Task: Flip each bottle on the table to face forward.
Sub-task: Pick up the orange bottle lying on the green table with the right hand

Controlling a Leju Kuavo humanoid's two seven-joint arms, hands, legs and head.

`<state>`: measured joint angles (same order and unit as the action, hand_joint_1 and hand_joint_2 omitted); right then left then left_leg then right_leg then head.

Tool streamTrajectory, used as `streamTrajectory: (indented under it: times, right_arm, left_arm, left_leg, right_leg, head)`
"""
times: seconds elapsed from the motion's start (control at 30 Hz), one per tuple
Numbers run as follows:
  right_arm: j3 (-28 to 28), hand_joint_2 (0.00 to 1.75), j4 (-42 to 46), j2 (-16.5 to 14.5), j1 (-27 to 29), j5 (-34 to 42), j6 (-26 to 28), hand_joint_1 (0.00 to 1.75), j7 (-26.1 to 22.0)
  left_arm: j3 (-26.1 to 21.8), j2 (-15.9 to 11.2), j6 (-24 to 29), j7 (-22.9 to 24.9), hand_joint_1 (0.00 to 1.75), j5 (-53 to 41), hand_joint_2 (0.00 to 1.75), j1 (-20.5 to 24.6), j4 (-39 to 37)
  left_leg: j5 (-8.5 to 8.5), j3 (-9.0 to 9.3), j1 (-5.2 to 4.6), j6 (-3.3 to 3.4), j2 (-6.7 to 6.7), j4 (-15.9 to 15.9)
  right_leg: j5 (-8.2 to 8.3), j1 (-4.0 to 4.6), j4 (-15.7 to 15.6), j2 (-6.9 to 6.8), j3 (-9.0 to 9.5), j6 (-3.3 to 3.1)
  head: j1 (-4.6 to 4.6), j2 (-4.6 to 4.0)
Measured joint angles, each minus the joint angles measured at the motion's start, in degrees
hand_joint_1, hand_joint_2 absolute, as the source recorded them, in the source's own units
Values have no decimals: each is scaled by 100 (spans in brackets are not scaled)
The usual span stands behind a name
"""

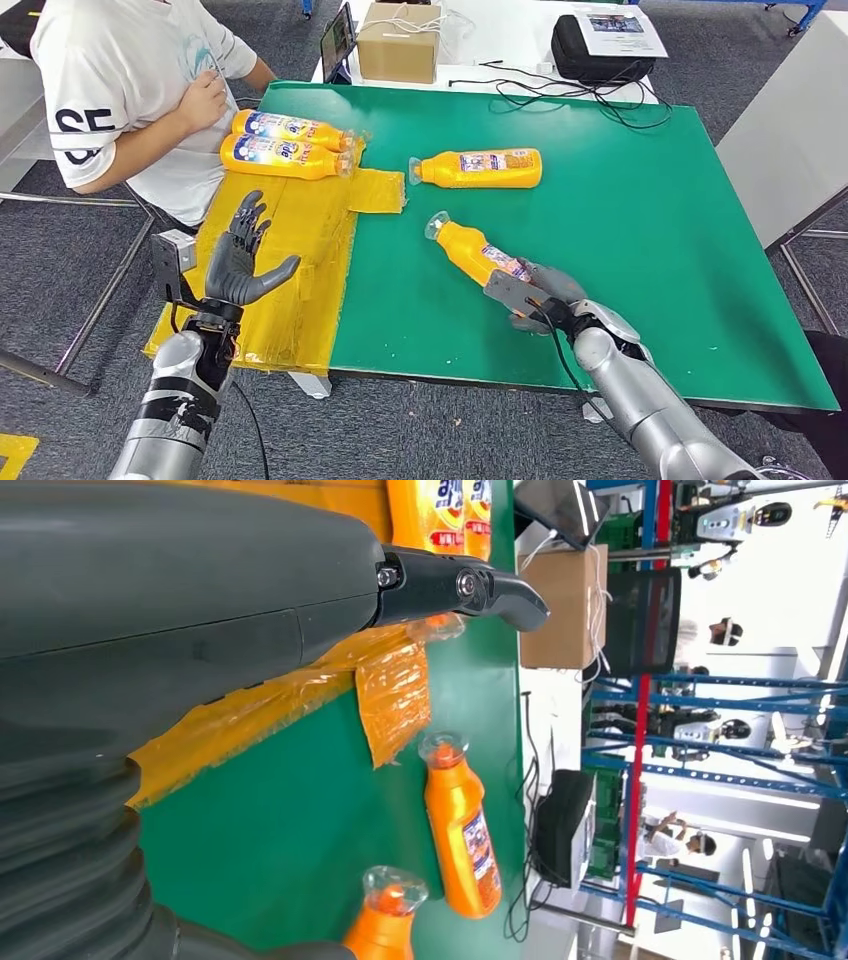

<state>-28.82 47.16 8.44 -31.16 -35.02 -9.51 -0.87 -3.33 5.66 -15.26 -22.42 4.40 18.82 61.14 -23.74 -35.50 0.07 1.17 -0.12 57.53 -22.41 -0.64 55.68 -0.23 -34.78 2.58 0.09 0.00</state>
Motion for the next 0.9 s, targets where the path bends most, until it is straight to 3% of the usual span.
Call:
streamTrajectory:
  times: [0.57, 0.7, 0.9]
  right_arm:
    - [58, 175, -139, -264, -43, 315, 185, 175, -14]
    - [75, 175, -75, -606, 44, 174, 904, 175, -65]
    - [66, 175, 581, -1228, 375, -643, 2129, 175, -69]
  left_arm:
    - [136, -4, 87, 75, 0, -102, 175, 97, -137]
    - [162, -4, 114, 122, 0, -109, 175, 154, -203]
    - [284, 44, 184, 366, 0, -281, 175, 238, -322]
  left_leg:
    - [1, 1, 0, 0, -1, 0]
    - [1, -1, 2, -1, 0, -1]
    - [1, -15, 3, -2, -3, -1]
  right_leg:
    - [0, 0, 1, 0, 3, 0]
    - [0, 2, 4, 1, -2, 0]
    - [-4, 1, 7, -1, -16, -2]
  head:
    - [-1, 0]
    - [-1, 0]
    - [0, 0]
